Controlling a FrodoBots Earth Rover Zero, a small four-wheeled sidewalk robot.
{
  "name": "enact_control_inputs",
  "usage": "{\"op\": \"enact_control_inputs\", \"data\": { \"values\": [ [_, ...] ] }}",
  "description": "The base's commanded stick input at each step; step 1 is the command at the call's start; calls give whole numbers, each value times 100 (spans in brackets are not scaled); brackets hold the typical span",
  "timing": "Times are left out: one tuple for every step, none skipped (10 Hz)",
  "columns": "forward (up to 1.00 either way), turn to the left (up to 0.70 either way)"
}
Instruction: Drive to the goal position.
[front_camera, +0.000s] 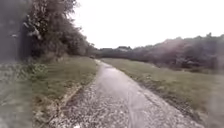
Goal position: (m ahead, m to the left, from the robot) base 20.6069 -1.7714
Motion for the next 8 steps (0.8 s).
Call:
{"op": "enact_control_inputs", "data": {
  "values": [
    [85,0],
    [85,0],
    [85,0],
    [85,0],
    [85,0],
    [85,0],
    [85,0],
    [85,0]
  ]
}}
